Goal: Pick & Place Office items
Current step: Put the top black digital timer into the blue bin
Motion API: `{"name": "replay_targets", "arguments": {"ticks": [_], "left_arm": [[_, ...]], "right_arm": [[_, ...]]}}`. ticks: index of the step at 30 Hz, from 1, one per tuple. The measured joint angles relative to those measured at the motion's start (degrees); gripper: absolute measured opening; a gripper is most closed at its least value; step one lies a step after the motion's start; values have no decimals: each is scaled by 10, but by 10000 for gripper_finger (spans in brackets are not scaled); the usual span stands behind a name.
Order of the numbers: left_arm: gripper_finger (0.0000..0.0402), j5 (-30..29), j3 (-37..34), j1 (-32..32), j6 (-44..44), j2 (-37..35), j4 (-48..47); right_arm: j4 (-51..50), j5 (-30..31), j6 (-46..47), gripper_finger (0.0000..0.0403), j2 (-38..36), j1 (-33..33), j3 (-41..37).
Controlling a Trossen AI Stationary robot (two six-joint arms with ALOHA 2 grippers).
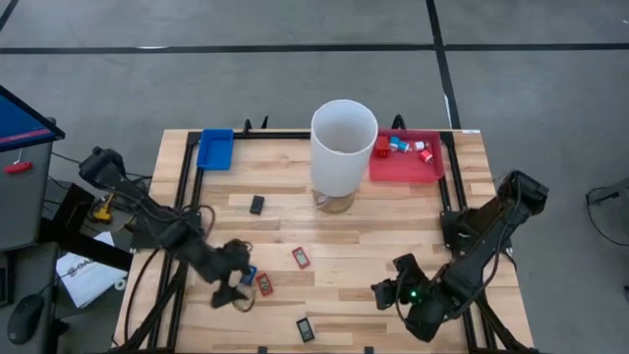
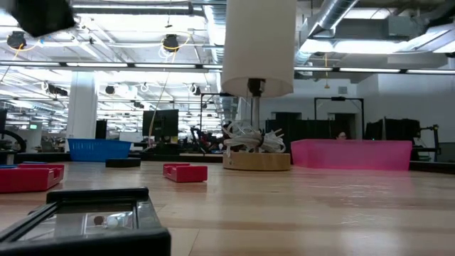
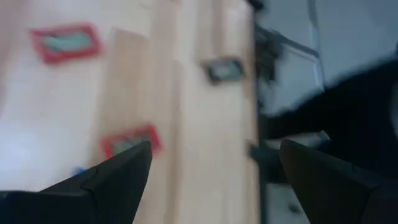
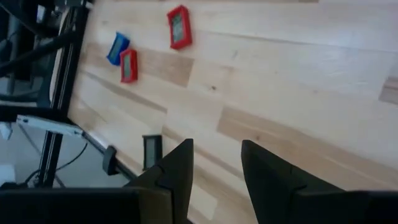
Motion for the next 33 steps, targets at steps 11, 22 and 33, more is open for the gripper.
{"name": "replay_targets", "arguments": {"ticks": [11,22,33], "left_arm": [[351,-65,0,299,-199,-2,-98],[351,18,0,447,-103,71,-164],[351,-43,0,447,-110,188,-169]], "right_arm": [[-78,32,60,128,0,13,14],[-104,57,58,128,0,13,14],[-104,57,60,128,0,2,14]]}}
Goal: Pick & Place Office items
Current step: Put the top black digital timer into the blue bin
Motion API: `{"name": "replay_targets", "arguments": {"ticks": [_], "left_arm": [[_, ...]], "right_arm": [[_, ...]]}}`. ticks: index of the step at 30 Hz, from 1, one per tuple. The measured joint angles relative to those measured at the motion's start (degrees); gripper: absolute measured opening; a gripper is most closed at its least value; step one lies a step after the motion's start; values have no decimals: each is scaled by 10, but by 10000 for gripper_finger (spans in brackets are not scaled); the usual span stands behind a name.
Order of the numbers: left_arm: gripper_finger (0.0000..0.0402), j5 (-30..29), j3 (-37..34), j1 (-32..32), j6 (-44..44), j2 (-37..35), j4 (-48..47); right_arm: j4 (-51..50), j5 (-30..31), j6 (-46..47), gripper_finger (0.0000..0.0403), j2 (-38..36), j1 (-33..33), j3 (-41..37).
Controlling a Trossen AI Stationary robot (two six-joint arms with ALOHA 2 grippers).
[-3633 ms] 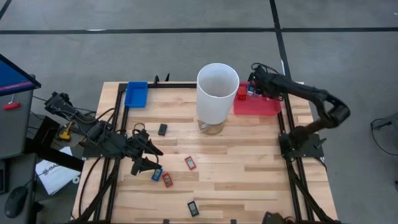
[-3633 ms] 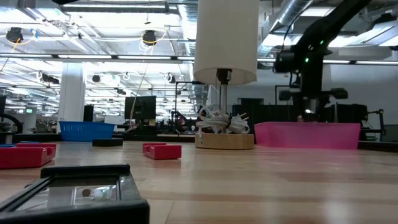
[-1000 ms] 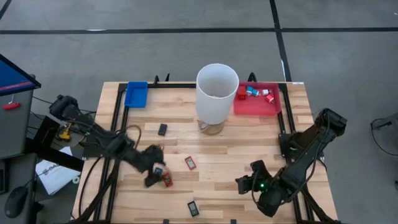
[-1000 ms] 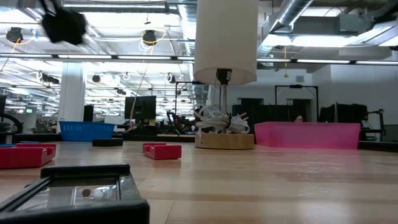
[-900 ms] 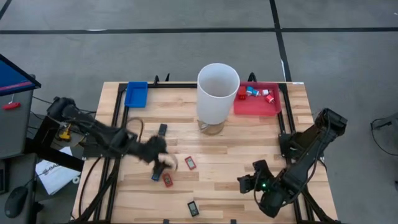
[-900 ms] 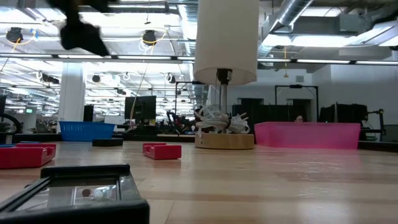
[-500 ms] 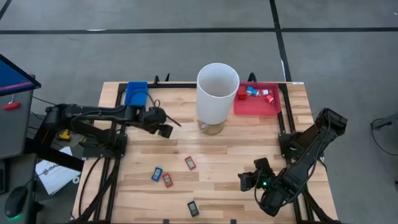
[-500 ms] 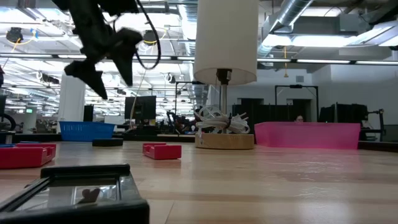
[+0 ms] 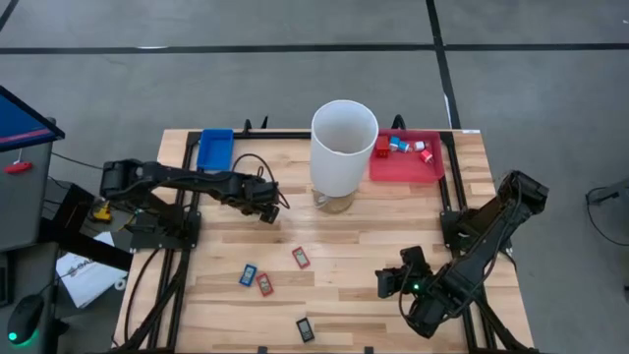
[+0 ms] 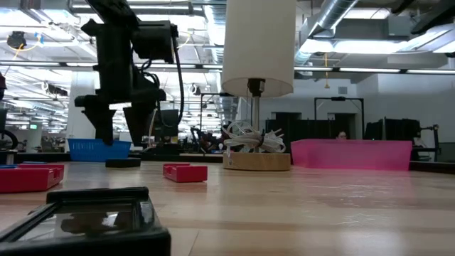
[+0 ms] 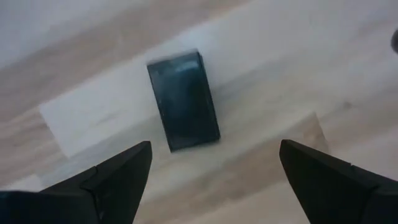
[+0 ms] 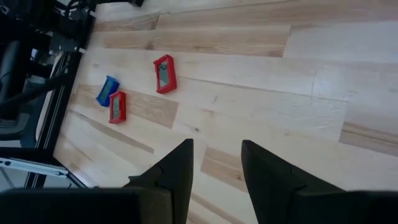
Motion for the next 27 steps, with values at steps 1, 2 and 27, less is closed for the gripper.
{"name": "replay_targets", "arguments": {"ticks": [1,2,27], "left_arm": [[349,-8,0,1,0,4,3],[346,-12,0,4,-1,7,5],[275,35,-31,60,18,19,61]], "right_arm": [[0,0,0,128,0,0,0],[0,0,1,128,0,-2,0],[0,1,2,128,0,-15,0]]}}
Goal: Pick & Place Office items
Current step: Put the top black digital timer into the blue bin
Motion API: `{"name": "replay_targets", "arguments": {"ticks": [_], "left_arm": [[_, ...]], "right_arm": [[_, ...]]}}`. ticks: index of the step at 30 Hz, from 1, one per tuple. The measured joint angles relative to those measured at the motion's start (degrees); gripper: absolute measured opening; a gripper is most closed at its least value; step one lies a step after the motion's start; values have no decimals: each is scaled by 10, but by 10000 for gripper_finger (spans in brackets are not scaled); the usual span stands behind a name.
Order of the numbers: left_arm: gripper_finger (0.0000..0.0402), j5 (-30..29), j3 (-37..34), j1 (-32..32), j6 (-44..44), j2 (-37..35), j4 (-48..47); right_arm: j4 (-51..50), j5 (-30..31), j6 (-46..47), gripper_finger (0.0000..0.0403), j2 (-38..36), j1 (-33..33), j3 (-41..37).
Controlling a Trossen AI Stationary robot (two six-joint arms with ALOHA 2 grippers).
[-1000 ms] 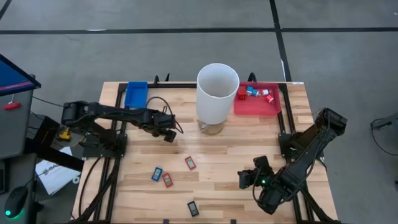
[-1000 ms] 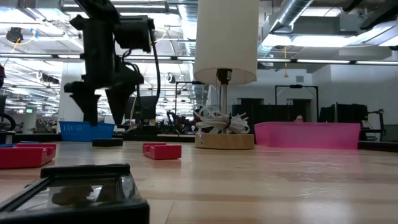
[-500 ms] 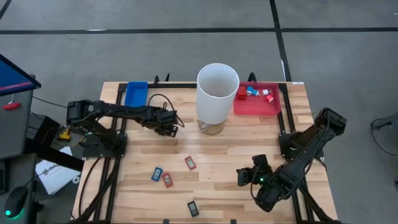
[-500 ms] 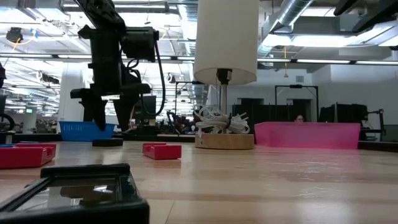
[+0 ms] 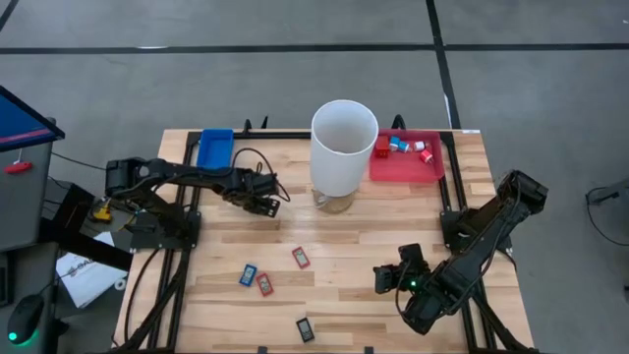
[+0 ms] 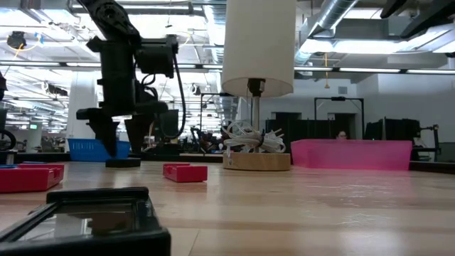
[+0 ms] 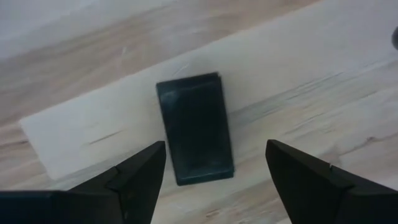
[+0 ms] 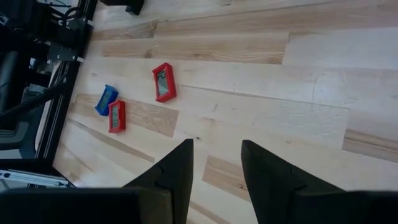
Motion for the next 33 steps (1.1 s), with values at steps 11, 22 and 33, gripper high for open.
{"name": "replay_targets", "arguments": {"ticks": [11,22,33], "left_arm": [[261,23,-24,0,-14,0,43],[191,7,-24,5,-14,0,43],[192,5,-24,3,4,0,41]], "right_arm": [[1,1,0,128,0,0,0],[0,13,0,128,0,-3,0],[-2,17,0,128,0,-4,0]]}}
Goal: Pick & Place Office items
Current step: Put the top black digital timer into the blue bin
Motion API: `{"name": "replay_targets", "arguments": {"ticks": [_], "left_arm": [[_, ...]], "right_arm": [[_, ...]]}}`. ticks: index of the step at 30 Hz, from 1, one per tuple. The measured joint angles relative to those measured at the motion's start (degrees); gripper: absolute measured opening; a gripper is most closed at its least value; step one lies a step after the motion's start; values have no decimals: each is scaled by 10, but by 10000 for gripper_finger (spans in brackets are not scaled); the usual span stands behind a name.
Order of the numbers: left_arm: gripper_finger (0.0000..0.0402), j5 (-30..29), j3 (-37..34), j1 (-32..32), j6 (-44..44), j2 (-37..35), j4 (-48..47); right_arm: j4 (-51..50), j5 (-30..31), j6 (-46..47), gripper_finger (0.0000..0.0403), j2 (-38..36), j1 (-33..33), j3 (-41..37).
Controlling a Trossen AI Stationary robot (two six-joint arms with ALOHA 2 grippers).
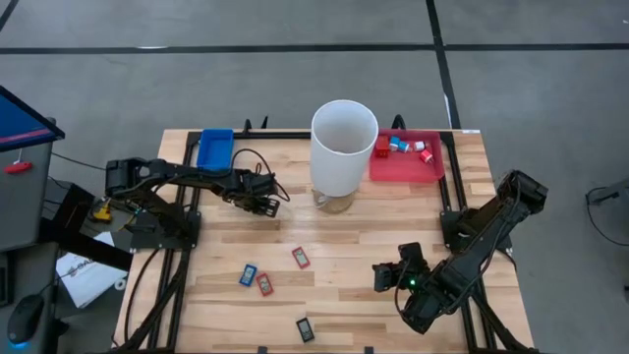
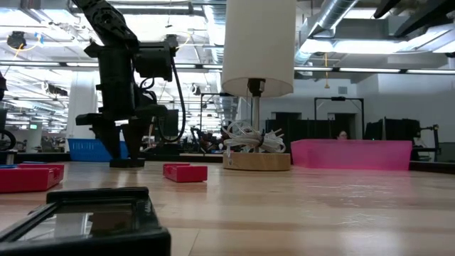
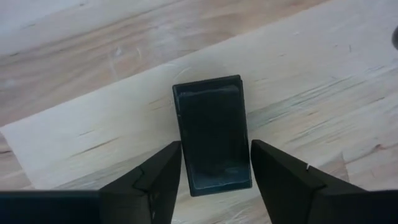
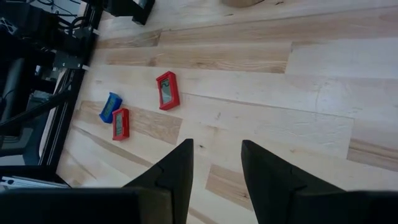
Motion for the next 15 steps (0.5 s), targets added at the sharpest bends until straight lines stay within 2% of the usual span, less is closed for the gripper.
{"name": "replay_targets", "arguments": {"ticks": [9,15], "left_arm": [[230,2,0,-4,1,0,0],[232,4,-21,-17,-15,0,12]], "right_arm": [[0,0,-2,128,0,0,0],[0,1,-5,128,0,0,0]]}}
